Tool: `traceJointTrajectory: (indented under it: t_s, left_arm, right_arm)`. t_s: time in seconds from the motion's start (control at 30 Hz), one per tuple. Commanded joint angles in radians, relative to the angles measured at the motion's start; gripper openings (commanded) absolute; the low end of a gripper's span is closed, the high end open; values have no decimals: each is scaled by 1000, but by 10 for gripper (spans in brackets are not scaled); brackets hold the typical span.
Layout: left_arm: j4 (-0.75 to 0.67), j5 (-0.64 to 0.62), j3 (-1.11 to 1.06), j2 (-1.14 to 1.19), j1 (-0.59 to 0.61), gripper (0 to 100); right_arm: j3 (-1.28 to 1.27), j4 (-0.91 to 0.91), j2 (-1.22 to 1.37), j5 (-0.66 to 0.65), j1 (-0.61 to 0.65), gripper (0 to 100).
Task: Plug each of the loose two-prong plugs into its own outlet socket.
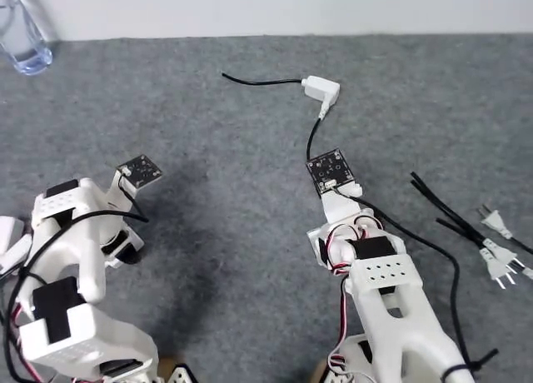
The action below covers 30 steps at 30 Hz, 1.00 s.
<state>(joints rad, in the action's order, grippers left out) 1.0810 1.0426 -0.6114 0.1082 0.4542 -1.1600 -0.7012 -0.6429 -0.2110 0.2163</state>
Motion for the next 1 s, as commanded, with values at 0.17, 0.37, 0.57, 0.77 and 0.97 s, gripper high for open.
traceJointTrajectory:
  t_s: [0.17, 0.37, 0.57, 0.77, 0.97]
  left_arm:
    - [258, -20, 246, -14, -32, 12]
    - [532, -20, 443, -123, -147, 12]
    - [592, -20, 464, -236, -347, 12]
    - [585, -17, 443, -242, -651, 12]
    - [433, -14, 355, -242, -881, 12]
  right_arm:
    - [5, 18, -21, -11, -28, 365]
    - [5, 41, -16, -11, -50, 365]
    - [6, 45, -24, -11, -97, 365]
    - [15, 104, -18, 11, -236, 365]
    - [17, 160, -25, 61, -363, 365]
